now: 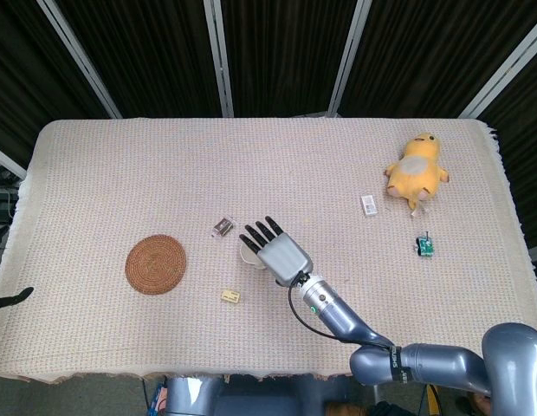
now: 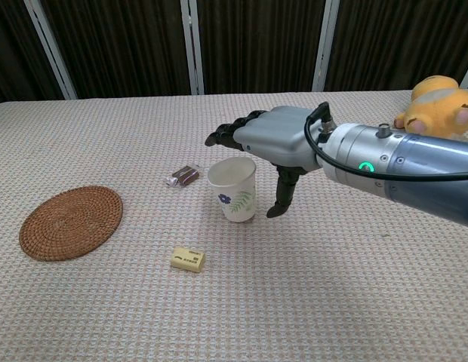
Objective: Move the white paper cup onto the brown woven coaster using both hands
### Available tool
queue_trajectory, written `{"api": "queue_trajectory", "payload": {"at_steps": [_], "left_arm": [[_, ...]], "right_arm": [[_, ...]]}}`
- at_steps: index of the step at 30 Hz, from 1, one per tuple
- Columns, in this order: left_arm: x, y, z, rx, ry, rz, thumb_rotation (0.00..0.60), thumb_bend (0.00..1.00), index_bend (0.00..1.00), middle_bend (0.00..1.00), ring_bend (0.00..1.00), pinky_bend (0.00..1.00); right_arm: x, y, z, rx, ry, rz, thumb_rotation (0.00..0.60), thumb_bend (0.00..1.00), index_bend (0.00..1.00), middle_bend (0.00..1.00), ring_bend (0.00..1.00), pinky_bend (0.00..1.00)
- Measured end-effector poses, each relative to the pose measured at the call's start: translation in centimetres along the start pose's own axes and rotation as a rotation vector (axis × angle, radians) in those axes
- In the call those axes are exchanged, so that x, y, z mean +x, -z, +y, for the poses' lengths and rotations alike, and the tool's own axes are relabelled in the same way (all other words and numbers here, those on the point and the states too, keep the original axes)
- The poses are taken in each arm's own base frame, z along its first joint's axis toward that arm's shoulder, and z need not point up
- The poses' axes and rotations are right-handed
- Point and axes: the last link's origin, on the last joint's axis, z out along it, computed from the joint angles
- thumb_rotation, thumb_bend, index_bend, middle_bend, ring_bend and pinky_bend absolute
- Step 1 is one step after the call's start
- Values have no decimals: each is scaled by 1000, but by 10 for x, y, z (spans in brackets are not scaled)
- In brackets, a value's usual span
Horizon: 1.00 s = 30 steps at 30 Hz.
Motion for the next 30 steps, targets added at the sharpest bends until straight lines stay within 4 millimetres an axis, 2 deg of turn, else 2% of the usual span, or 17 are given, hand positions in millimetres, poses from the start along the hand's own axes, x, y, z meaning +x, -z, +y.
{"api": "queue_trajectory", "payload": {"at_steps": [4,8,11,14,17,21,23,27,30], "left_arm": [[1,0,2,-17,6,3,600,0,0,0,0,0],[3,-3,13,-84,13,14,600,0,0,0,0,0],[5,-8,29,-170,28,25,600,0,0,0,0,0],[8,-16,54,-290,32,43,600,0,0,0,0,0],[12,-28,87,-420,26,58,600,0,0,0,0,15],[14,-43,132,-559,14,40,600,0,14,0,0,57],[15,-50,156,-618,10,25,600,0,35,3,2,80],[11,-59,218,-758,-15,-29,600,0,66,32,17,116],[3,-60,264,-846,-48,-75,600,0,83,48,33,131]], "right_arm": [[13,25,14,-23,7,37,600,0,0,0,0,7],[26,64,50,-85,14,87,600,0,0,0,0,0],[27,91,71,-133,-26,125,600,0,0,0,0,0],[22,114,89,-173,-79,171,600,0,0,0,0,0],[12,136,110,-214,-110,209,600,0,0,0,0,0],[-10,176,142,-289,-133,245,600,0,0,0,0,0],[-17,193,150,-316,-132,259,600,0,0,0,0,0],[-32,226,160,-386,-128,287,600,0,0,0,0,0],[-36,236,162,-408,-128,291,600,0,0,0,0,0]]}}
